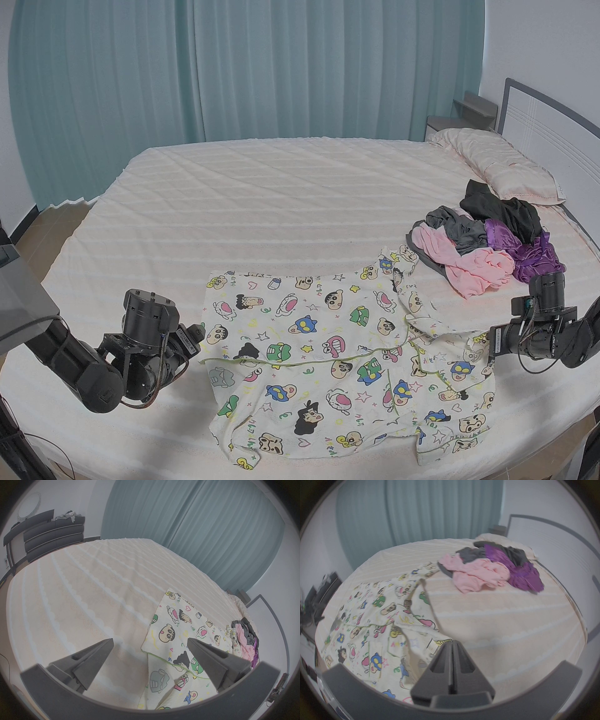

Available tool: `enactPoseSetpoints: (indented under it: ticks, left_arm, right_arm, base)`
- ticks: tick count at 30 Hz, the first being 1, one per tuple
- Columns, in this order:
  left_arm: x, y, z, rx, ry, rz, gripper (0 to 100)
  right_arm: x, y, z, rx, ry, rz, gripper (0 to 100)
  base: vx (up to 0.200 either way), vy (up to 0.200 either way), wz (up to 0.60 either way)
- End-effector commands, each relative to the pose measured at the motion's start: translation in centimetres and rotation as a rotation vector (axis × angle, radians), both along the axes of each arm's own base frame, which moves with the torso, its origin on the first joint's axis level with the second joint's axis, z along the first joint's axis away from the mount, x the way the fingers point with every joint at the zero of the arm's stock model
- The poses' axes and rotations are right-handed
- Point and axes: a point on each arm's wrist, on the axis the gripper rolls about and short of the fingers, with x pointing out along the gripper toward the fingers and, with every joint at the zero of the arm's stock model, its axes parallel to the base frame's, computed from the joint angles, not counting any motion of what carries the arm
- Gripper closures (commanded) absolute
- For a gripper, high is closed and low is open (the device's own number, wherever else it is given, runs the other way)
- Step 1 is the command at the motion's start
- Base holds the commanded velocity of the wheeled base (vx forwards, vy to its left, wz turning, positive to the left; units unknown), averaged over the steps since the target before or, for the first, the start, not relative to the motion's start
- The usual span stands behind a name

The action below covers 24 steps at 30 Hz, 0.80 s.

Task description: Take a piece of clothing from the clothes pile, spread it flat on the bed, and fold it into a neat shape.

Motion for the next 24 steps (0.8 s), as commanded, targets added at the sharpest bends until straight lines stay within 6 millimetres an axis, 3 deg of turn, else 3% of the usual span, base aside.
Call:
enactPoseSetpoints:
  ticks: [1,7,13,14,24]
  left_arm:
    - [0.0,0.0,-0.1,0.001,0.002,0.001,0]
    - [0.0,0.0,-0.1,0.001,0.004,0.001,0]
    - [0.0,0.0,-0.2,0.002,0.005,0.002,0]
    - [0.0,0.0,-0.1,0.001,0.004,0.001,0]
    - [-0.1,0.0,-0.1,0.002,0.005,0.001,0]
  right_arm:
    - [0.4,-3.3,-1.8,0.058,0.063,-0.134,100]
    - [1.2,-5.8,-3.7,0.101,0.043,-0.259,100]
    - [1.0,-6.6,-6.4,0.121,0.064,-0.307,100]
    - [1.1,-6.7,-6.8,0.125,0.055,-0.315,0]
    - [1.6,-6.8,-5.1,0.188,-0.097,-0.36,0]
  base:
    - [0.0,0.0,0.0]
    - [0.0,0.0,0.0]
    - [0.0,0.0,0.0]
    - [0.0,0.0,0.0]
    - [0.0,0.0,0.0]
